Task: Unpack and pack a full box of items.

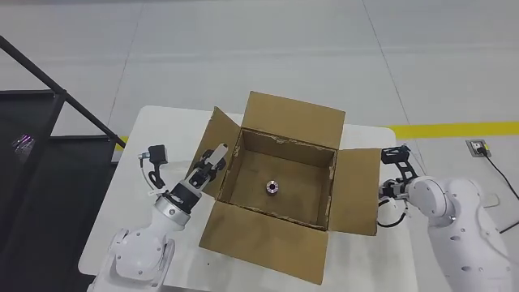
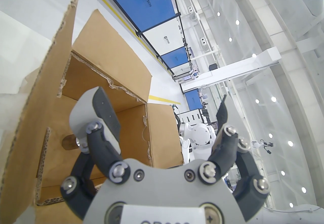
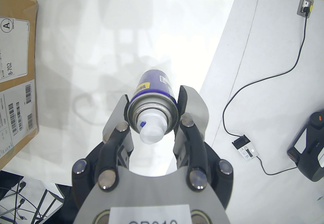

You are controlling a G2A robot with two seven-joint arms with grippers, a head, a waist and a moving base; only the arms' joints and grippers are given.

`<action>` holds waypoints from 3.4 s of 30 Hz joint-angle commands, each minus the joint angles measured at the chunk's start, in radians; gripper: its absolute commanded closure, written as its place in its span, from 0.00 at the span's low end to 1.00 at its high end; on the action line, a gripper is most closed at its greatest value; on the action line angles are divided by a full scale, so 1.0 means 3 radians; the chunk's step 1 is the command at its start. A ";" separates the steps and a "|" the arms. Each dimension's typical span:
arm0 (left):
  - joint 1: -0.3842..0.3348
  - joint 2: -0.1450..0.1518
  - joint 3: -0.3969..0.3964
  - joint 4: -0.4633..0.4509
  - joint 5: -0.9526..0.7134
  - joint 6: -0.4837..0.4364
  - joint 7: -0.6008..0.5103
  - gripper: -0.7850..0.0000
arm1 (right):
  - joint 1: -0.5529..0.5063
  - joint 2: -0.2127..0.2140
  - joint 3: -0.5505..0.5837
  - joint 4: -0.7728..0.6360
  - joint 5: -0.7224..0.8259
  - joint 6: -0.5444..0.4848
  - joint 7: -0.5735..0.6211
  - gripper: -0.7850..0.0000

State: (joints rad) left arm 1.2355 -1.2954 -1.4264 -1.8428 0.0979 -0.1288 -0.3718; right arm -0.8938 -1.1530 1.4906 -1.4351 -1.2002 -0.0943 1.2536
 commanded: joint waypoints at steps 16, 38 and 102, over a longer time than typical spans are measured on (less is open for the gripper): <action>0.0056 0.0025 -0.0148 -0.0134 -0.0061 -0.0026 0.0117 0.00 | -0.0196 0.0052 0.0154 -0.0511 -0.0152 0.0294 -0.0138 0.00; 0.0184 0.0188 -0.0833 -0.0175 0.0603 0.0311 -0.0661 0.00 | 0.0133 -0.0044 -0.0852 -0.1919 -0.0599 0.0245 -0.0199 0.00; 0.0364 0.0362 -0.1033 -0.0042 0.0706 0.0407 -0.0686 0.00 | 0.1885 -0.0933 -0.3158 0.0544 0.0454 -0.0318 -0.0628 0.00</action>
State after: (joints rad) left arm 1.3443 -1.1873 -1.7365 -1.8562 0.3117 -0.0064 -0.5786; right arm -0.3385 -1.4207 0.5579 -1.3075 -1.0763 -0.1888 1.0726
